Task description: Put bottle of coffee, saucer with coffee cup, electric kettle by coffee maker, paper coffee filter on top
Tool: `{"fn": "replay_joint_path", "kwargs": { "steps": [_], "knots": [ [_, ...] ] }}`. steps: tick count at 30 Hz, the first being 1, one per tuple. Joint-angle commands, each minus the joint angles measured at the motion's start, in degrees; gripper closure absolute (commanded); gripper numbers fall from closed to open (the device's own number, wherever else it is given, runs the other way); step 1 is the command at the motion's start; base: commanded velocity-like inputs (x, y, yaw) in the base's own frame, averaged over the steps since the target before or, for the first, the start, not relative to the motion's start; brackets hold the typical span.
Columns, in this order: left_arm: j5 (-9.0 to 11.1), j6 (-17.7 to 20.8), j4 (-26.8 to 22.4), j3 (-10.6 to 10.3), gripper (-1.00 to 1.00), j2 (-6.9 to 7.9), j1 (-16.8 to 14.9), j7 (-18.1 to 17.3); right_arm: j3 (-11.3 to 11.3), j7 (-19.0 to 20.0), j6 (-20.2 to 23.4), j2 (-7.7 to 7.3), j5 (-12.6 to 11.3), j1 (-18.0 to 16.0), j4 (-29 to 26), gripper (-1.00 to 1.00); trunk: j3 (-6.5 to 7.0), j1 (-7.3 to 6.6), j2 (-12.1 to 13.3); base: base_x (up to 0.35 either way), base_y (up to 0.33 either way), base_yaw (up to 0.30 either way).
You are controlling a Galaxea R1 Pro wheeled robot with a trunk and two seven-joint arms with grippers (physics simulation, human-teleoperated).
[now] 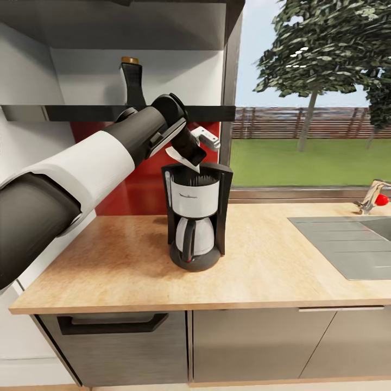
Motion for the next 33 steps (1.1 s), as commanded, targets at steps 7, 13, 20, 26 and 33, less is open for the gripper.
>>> {"fn": "replay_joint_path", "kwargs": {
  "steps": [7,13,20,26,33],
  "knots": [
    [0.35,0.17,0.04,-0.28,1.0,0.0,-0.1,0.04,0.07,-0.01,-0.16,-0.02,0.19,-0.03,0.03,-1.0,-0.08,0.01,-0.05,-0.073,0.0,0.0],
    [0.35,0.17,0.04,-0.28,1.0,0.0,-0.1,0.05,0.07,-0.01,-0.16,-0.02,0.19,-0.03,0.03,-1.0,-0.08,0.01,-0.05,-0.012,0.0,0.0],
    [0.35,0.17,0.04,-0.29,1.0,0.0,-0.1,0.04,0.07,-0.01,-0.16,-0.02,0.18,-0.03,0.03,-1.0,-0.08,0.01,-0.05,-0.058,0.0,0.0],
    [0.35,0.17,0.07,-0.29,1.0,0.0,-0.1,0.04,0.07,-0.01,-0.16,-0.02,0.18,-0.03,0.04,-1.0,-0.08,0.01,-0.05,-0.025,0.0,0.0],
    [0.35,0.17,0.12,-0.32,1.0,0.0,-0.1,0.04,0.08,-0.01,-0.16,-0.02,0.19,-0.03,0.06,-1.0,-0.08,0.01,-0.05,-0.003,0.0,0.0]
  ]
}}
